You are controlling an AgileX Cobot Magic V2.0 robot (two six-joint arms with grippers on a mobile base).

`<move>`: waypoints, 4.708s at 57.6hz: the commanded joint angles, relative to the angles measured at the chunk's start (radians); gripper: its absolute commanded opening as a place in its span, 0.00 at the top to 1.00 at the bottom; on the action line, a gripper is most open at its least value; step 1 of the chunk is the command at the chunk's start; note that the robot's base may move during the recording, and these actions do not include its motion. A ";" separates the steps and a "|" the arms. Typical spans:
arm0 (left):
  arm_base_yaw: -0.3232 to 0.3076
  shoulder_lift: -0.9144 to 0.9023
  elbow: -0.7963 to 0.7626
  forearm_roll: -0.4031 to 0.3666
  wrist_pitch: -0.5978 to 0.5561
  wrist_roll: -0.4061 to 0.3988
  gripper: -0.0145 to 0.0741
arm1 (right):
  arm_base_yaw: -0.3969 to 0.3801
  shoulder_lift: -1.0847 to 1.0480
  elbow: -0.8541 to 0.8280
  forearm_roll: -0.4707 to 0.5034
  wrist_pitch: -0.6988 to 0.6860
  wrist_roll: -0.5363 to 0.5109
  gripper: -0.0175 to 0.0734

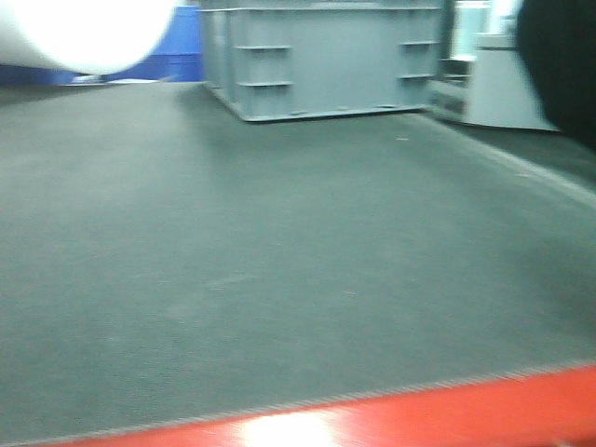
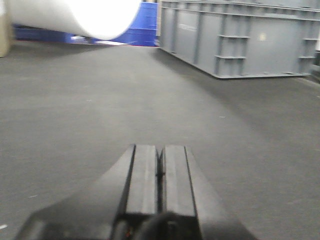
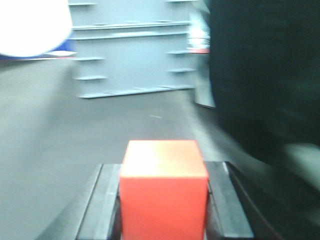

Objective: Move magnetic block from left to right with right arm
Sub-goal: 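Drive up to the second table near the grey crate, then lower the held red cube onto the second table with the right gripper, then open the right gripper and raise it away from the cube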

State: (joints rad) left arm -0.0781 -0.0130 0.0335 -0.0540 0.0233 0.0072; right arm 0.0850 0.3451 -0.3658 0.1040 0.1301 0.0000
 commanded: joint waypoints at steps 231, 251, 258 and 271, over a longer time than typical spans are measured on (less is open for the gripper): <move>0.003 -0.010 0.009 -0.003 -0.080 -0.007 0.98 | 0.650 1.245 -0.920 -0.136 0.743 0.517 0.27; 0.003 -0.010 0.009 -0.003 -0.080 -0.007 0.98 | 0.397 0.972 -0.567 -0.019 0.477 0.186 0.75; 0.003 -0.010 0.009 -0.003 -0.080 -0.007 0.98 | 0.273 0.863 -0.437 0.002 0.336 0.123 0.75; 0.003 -0.010 0.009 -0.003 -0.080 -0.007 0.98 | 0.076 0.649 -0.205 0.002 -0.022 0.084 0.75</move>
State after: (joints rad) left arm -0.0781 -0.0130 0.0335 -0.0540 0.0233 0.0072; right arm 0.2193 1.0839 -0.6060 0.1002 0.2990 0.1162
